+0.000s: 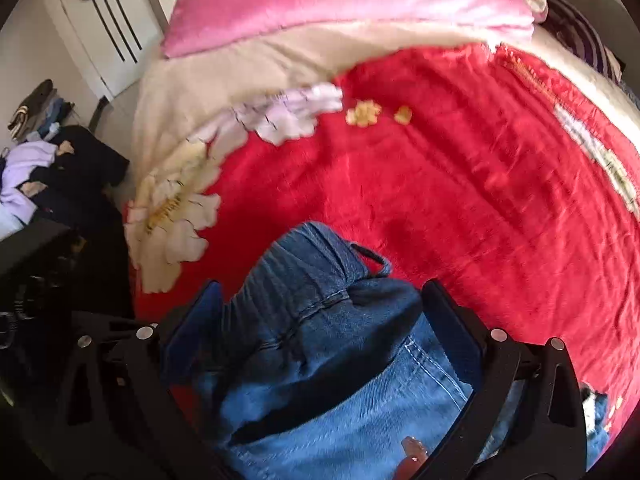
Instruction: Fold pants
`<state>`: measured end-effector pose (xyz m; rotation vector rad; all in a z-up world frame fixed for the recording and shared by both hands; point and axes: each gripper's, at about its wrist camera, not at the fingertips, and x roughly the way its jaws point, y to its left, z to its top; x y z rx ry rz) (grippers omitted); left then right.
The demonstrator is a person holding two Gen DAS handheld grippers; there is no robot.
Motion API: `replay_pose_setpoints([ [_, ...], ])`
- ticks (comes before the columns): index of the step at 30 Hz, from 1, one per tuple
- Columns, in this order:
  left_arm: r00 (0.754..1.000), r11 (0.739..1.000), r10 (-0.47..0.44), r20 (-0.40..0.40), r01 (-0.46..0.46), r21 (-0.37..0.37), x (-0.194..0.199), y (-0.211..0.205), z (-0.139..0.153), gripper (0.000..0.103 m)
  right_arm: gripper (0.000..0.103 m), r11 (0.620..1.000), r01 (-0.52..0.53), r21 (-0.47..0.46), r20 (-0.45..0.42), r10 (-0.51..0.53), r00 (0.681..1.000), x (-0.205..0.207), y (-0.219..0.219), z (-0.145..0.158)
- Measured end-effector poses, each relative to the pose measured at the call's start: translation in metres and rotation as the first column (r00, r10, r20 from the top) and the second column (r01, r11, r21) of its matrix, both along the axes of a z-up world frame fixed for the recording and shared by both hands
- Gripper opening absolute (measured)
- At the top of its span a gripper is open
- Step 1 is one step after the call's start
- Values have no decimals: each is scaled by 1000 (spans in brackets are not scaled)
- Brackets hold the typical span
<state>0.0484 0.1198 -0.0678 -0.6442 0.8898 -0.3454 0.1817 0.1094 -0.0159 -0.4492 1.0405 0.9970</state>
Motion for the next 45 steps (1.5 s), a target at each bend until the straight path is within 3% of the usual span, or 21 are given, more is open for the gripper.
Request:
replay_pose_setpoints([
  [1, 1000, 1000, 2, -4, -2, -7, 1, 0, 0, 63, 66, 1000, -15, 12, -16, 15, 1000, 0, 0, -4],
  [2, 1000, 1000, 2, -6, -2, -9, 2, 0, 0, 63, 55, 999, -24, 23, -34, 25, 999, 0, -1, -7],
  [5, 1000, 1000, -13, 8, 13, -12, 5, -4, 4, 63, 38, 997, -7, 83, -47, 11, 999, 3, -16, -1],
  [7, 999, 999, -33, 32, 34, -18, 8, -5, 10, 63, 35, 987, 18, 159, -82, -5, 997, 8, -34, 9],
  [13, 995, 997, -76, 72, 78, -28, 23, -19, 30, 64, 35, 938, 89, 335, -120, -51, 991, 15, -92, 42],
  [25, 969, 978, -203, 138, 195, 72, 68, -94, 67, 66, 36, 863, 194, 466, -99, -167, 981, 15, -192, 76],
  [27, 963, 972, -230, 143, 222, 74, 67, -107, 68, 66, 41, 849, 212, 483, -101, -186, 977, 15, -208, 77],
  [29, 953, 963, -268, 142, 259, 81, 70, -123, 67, 66, 69, 823, 259, 507, -100, -242, 965, 14, -234, 77],
  [32, 933, 940, -336, 128, 325, 104, 60, -145, 63, 66, 70, 760, 362, 540, -134, -347, 928, 14, -279, 70],
  [36, 910, 907, -408, 76, 394, 146, 54, -171, 50, 66, 70, 742, 452, 496, -136, -448, 884, 10, -313, 55],
  [38, 905, 896, -422, 61, 406, 182, 52, -179, 45, 73, 70, 746, 471, 471, -146, -461, 875, 8, -317, 46],
  [42, 902, 882, -429, 38, 410, 233, 48, -188, 38, 73, 71, 788, 479, 386, -147, -460, 875, 5, -307, 23],
  [45, 899, 871, -437, 36, 412, 269, 47, -192, 36, 73, 67, 814, 534, 228, -74, -533, 843, 9, -301, 4],
])
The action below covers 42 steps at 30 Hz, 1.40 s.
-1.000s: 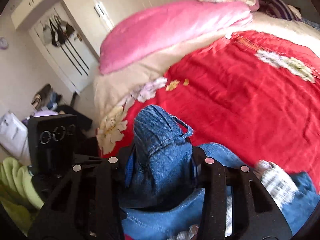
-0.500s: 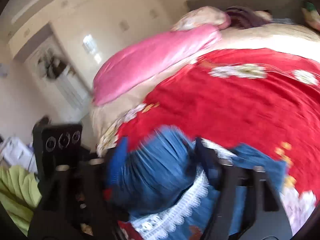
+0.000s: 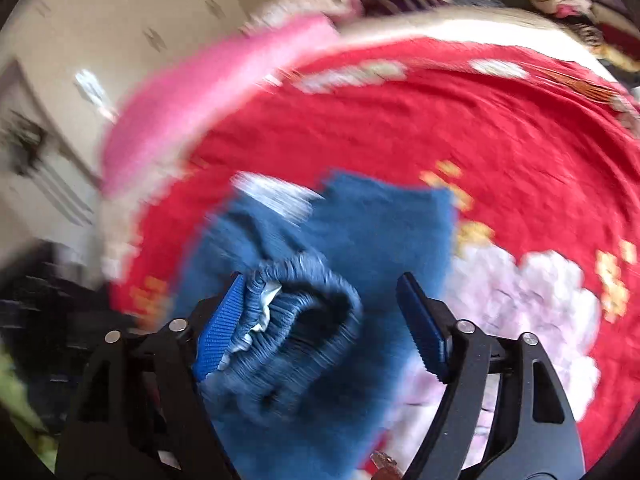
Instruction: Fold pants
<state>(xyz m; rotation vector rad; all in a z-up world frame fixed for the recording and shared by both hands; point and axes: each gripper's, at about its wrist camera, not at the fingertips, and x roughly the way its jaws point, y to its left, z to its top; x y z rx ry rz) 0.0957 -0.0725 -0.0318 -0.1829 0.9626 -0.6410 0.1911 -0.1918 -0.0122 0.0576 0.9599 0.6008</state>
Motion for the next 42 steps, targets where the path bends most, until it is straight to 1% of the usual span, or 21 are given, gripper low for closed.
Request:
replay_pose_setpoints([
  [1, 1000, 1000, -2, 0, 2, 3, -1, -1, -1, 73, 67, 999, 20, -42, 2, -20, 1000, 1, -1, -6],
  [4, 1000, 1000, -4, 11, 4, 17, -6, 1, -2, 73, 67, 999, 30, -21, -11, -30, 999, -2, -6, -10],
  [5, 1000, 1000, -4, 15, 4, 15, -9, 1, 3, 76, 67, 1000, 27, -9, 0, -27, 1000, -5, -7, -7],
  [7, 999, 1000, 2, 38, -2, -5, -17, 5, 16, 83, 69, 999, 21, 40, 49, -23, 999, -14, -14, 7],
  [8, 998, 1000, 9, 55, -9, -3, -18, 7, 20, 86, 73, 998, 21, 51, 75, -25, 997, -18, -18, 14],
  [10, 995, 999, 35, 96, -37, 17, -19, 14, 32, 91, 78, 997, 26, 68, 128, -35, 991, -30, -25, 28],
  [11, 992, 998, 49, 113, -52, 27, -19, 18, 37, 92, 82, 997, 32, 75, 151, -43, 988, -35, -29, 35],
  [13, 987, 996, 74, 142, -81, 44, -17, 25, 46, 93, 84, 996, 28, 81, 195, -43, 980, -46, -33, 47],
  [14, 985, 995, 84, 148, -92, 49, -16, 28, 49, 97, 85, 996, 26, 81, 214, -42, 976, -52, -34, 52],
  [15, 983, 993, 98, 153, -107, 55, -14, 31, 52, 98, 87, 996, 26, 80, 232, -44, 972, -58, -36, 56],
  [17, 980, 990, 119, 158, -129, 56, -11, 36, 56, 98, 90, 997, 28, 73, 268, -47, 962, -69, -38, 65],
  [21, 975, 986, 139, 171, -153, 70, -5, 40, 60, 98, 92, 998, 21, 55, 330, -38, 943, -91, -37, 77],
  [26, 972, 983, 148, 182, -165, 82, 7, 43, 61, 98, 93, 999, -39, 21, 374, 28, 927, -118, -28, 79],
  [33, 974, 984, 144, 172, -159, 76, 24, 43, 60, 98, 93, 993, -120, 5, 362, 110, 926, -144, -7, 70],
  [37, 976, 985, 139, 170, -155, 83, 32, 41, 57, 98, 93, 984, -167, -61, 356, 178, 917, -155, 12, 59],
  [40, 977, 985, 138, 162, -153, 83, 39, 42, 55, 96, 93, 977, -197, -87, 340, 215, 915, -157, 25, 51],
  [41, 978, 985, 135, 161, -150, 83, 40, 41, 54, 93, 93, 973, -212, -92, 337, 231, 913, -158, 30, 49],
  [42, 978, 986, 132, 160, -147, 83, 41, 41, 53, 86, 93, 968, -230, -97, 329, 250, 911, -159, 35, 46],
])
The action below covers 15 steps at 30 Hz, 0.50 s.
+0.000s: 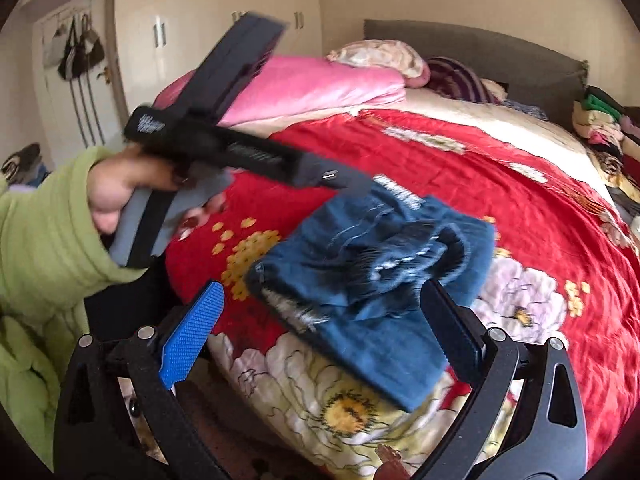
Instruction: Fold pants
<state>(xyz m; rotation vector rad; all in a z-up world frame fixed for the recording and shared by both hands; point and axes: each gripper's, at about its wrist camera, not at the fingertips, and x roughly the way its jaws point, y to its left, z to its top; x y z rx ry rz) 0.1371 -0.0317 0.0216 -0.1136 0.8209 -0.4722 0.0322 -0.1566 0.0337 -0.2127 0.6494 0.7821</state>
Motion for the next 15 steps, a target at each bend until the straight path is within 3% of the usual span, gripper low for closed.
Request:
replay_pose_setpoints([
  [1, 1000, 1000, -3, -5, 3, 0, 2, 0, -2, 72, 93, 1000, -12, -4, -2, 12, 1000, -1, 3, -2],
  [3, 1000, 1000, -9, -18, 9, -1, 7, 0, -5, 62, 90, 999, -38, -15, -3, 38, 999, -1, 11, -5],
  [5, 999, 1000, -22, -39, 22, 0, 13, -1, -11, 39, 76, 996, -70, -46, -3, 70, 998, -1, 22, -9],
  [8, 997, 999, -30, -65, 32, 23, 24, -4, -22, 35, 59, 989, -114, -90, 0, 114, 993, 1, 34, -13],
  [11, 994, 999, -25, -103, 30, 44, 35, -4, -36, 35, 49, 978, -151, -141, 13, 154, 988, 3, 47, -18],
  [15, 992, 998, -21, -121, 28, 58, 42, -6, -45, 35, 45, 958, -178, -225, 37, 190, 981, 17, 65, -28],
])
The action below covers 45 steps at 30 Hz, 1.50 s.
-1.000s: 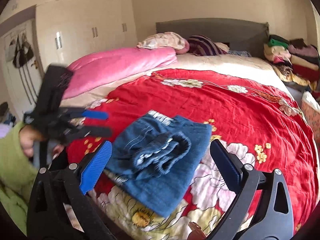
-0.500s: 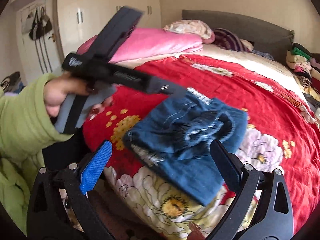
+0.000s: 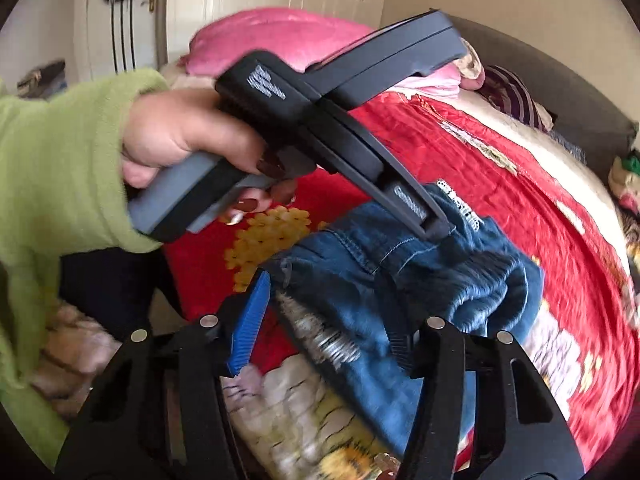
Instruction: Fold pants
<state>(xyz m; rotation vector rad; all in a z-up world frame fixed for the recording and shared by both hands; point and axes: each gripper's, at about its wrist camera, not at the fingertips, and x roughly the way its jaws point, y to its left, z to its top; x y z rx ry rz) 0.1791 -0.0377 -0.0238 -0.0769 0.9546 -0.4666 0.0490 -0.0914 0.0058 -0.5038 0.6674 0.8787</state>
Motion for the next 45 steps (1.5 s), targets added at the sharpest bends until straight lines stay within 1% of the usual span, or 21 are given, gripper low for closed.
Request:
replay_pose_setpoints([
  [1, 1000, 1000, 1, -2, -1, 2, 1, 0, -1, 35, 36, 1000, -9, -20, -2, 9, 1000, 4, 3, -4],
  [2, 1000, 1000, 3, -4, -3, 4, 2, -1, -2, 36, 22, 999, -22, -33, -24, 21, 999, 8, 5, -9],
  [4, 1000, 1000, 3, -6, -3, 6, 4, -1, -3, 37, 11, 999, -44, -32, -125, 39, 991, 18, 5, -19],
  [7, 1000, 1000, 0, -3, 0, 6, 4, -2, -3, 37, 3, 994, -99, -35, -158, 93, 983, 6, -2, -16],
  [9, 1000, 1000, -2, -1, 2, -1, 4, -1, -4, 37, 3, 991, -110, -79, -133, 99, 986, -5, -5, -19],
  [11, 1000, 1000, 1, 1, -1, -10, 4, -1, -5, 37, 4, 989, -84, -121, -132, 68, 989, -7, -7, -34],
  [13, 1000, 1000, 9, 5, -9, -11, 3, -2, -5, 37, 5, 995, -59, -84, -158, 45, 986, -4, -10, -43],
  [15, 1000, 1000, 14, 13, -14, -12, 1, -2, -5, 38, 6, 998, -41, -55, -173, 31, 984, -4, -14, -39],
  [16, 1000, 1000, 14, 13, -14, -17, -1, -2, -3, 41, 11, 999, -31, -30, -178, 25, 984, -5, -19, -32],
  [19, 999, 1000, 10, 32, -10, -17, -6, -2, 4, 49, 40, 998, 43, 56, -140, -35, 990, -10, -41, -3],
  [21, 998, 1000, 11, 54, -11, -12, -11, -2, 9, 53, 42, 987, 99, 128, -125, -83, 989, -6, -59, 13],
  [22, 998, 1000, 12, 68, -11, -13, -14, -2, 13, 55, 47, 973, 154, 172, -119, -135, 984, -3, -73, 22],
  [23, 997, 1000, 15, 80, -14, -13, -17, -2, 17, 59, 57, 957, 214, 195, -110, -195, 975, 2, -84, 27],
  [25, 994, 1000, 20, 106, -19, -8, -23, -2, 24, 60, 64, 921, 318, 226, -119, -298, 947, 14, -100, 32],
  [27, 991, 1000, 24, 130, -26, 7, -28, -2, 29, 62, 64, 886, 397, 239, -162, -366, 916, 27, -115, 29],
  [28, 990, 999, 27, 138, -29, 14, -30, -1, 31, 67, 64, 864, 448, 230, -185, -413, 892, 34, -123, 26],
  [29, 989, 999, 30, 146, -34, 24, -31, 0, 32, 68, 64, 847, 483, 221, -210, -442, 872, 43, -128, 23],
  [30, 988, 999, 33, 149, -38, 31, -32, 0, 33, 68, 64, 826, 522, 212, -244, -472, 847, 53, -134, 17],
  [33, 989, 998, 42, 144, -48, 36, -34, 3, 31, 68, 64, 785, 586, 203, -327, -509, 796, 68, -145, 1],
  [39, 993, 996, 73, 94, -77, 45, -32, 11, 10, 68, 65, 766, 618, 177, -442, -499, 745, 97, -143, -29],
  [45, 995, 995, 80, 52, -83, 56, -28, 11, -10, 69, 65, 783, 611, 117, -472, -498, 728, 106, -132, -55],
])
